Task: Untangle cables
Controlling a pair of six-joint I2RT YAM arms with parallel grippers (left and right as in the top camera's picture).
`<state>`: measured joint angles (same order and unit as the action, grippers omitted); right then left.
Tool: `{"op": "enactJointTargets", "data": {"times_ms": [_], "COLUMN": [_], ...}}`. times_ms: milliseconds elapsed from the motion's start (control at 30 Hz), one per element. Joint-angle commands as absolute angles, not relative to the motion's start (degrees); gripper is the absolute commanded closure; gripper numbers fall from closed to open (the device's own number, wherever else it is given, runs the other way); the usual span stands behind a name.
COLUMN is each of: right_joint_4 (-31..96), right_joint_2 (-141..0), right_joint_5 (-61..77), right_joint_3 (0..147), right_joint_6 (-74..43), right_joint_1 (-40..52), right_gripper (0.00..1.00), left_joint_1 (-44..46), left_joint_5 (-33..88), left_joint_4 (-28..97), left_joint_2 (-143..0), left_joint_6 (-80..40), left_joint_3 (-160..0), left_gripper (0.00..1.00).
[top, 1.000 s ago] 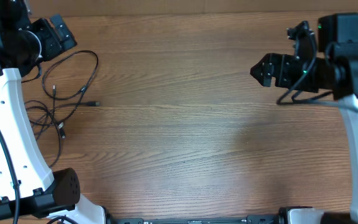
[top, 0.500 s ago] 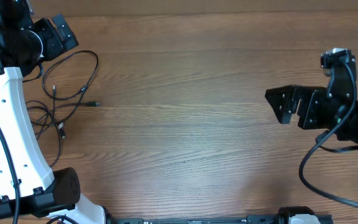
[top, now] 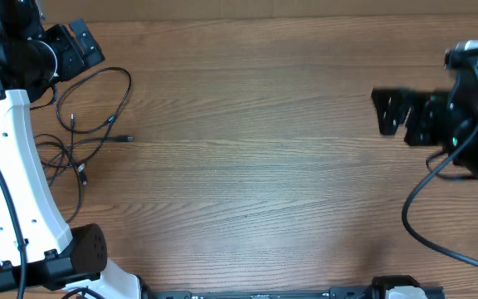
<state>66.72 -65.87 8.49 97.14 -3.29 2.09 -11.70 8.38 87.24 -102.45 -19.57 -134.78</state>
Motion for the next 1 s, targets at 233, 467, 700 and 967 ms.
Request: {"op": "enactJointTargets", "data": {"times_ms": [233, 467, 700, 967], "right_joint_4": [30.4, 7.8, 4.5, 4.3], "right_joint_2": [-45.5, -27.7, -15.1, -6.9], "right_joint_5": [5.2, 6.2, 6.2, 6.0], "right_joint_3": [59.3, 30.6, 17.4, 9.7], "right_joint_6": [2.0, 1.8, 1.8, 1.8], "right_joint_1": [2.2, 2.2, 2.3, 2.3], "right_gripper": [0.0, 0.0, 0.0, 0.0], "left_joint_1": [-11.6, -11.6, -11.6, -11.6], "left_joint_5": [8.8, 8.8, 8.8, 8.8], "left_joint_4": [87.2, 87.2, 87.2, 87.2], "left_joint_2": [-103.0, -103.0, -103.0, -103.0], "left_joint_6": [-20.4, -20.4, -20.4, -20.4], "left_joint_3": [-135.1, -135.1, -135.1, -135.1], "left_gripper": [0.0, 0.0, 0.0, 0.0]}}
